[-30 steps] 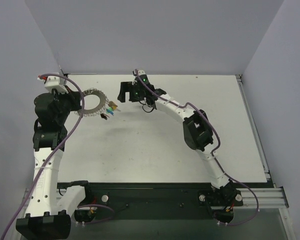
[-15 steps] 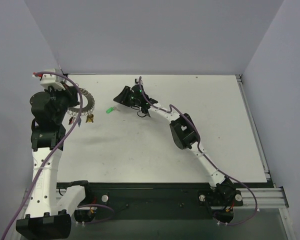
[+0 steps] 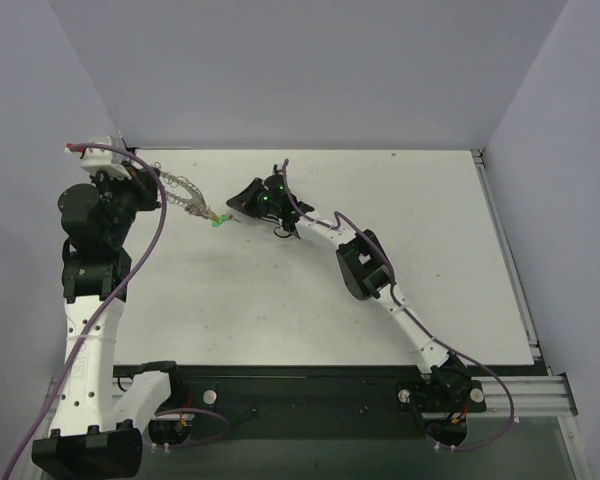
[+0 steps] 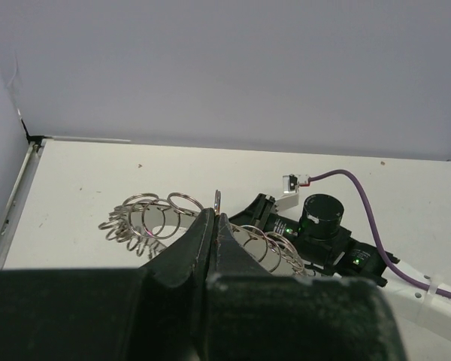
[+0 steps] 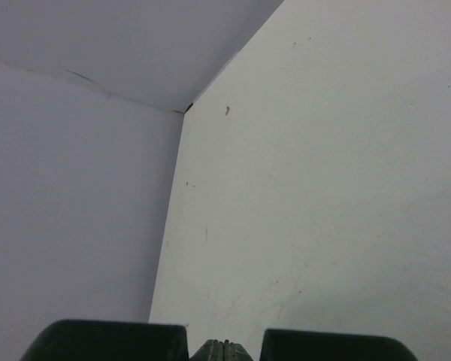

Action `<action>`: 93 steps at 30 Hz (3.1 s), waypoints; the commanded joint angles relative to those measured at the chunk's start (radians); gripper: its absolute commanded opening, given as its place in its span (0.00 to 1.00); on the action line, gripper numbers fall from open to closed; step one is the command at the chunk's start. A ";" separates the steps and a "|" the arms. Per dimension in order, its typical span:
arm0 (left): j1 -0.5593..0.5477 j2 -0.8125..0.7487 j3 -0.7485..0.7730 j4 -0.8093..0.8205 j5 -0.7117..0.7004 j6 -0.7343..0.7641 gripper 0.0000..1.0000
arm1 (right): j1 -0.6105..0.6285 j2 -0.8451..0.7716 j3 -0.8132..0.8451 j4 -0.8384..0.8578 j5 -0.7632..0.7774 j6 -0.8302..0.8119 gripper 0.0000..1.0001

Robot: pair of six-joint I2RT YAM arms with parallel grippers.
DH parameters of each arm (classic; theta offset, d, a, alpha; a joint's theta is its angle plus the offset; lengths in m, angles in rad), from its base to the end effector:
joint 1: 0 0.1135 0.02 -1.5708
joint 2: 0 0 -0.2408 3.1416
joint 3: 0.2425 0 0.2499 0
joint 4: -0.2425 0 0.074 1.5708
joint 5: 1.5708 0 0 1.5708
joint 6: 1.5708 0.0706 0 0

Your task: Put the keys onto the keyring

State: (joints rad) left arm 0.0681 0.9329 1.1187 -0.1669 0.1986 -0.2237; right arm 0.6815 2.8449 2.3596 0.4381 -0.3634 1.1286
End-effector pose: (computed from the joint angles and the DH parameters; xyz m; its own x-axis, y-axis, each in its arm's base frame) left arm 0.2475 0.0029 0.4134 -0.0105 -0.2187 -0.9757 0.1310 0.9671 -0.2182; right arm 0.4756 0.4181 0.1172 -0.7971 0.4412 -0.4123 -0.3369 0.2418 0.9100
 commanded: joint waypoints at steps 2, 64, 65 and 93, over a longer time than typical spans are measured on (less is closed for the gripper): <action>0.004 -0.028 0.006 0.113 0.027 -0.003 0.00 | 0.019 0.008 0.033 -0.019 -0.054 0.031 0.00; -0.014 -0.124 -0.129 0.030 0.009 0.035 0.00 | 0.052 -0.575 -0.516 -0.541 0.009 -0.421 0.51; -0.014 -0.128 -0.138 0.036 0.009 0.035 0.00 | 0.061 -0.556 -0.490 -0.562 0.023 -0.440 0.52; -0.019 -0.124 -0.158 0.052 0.055 0.049 0.00 | 0.194 -0.392 -0.273 -0.584 0.529 -0.685 0.42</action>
State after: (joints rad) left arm 0.0517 0.8192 0.9440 -0.2169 0.2401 -0.1867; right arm 0.8669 2.4378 2.0182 -0.1593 0.1074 0.4820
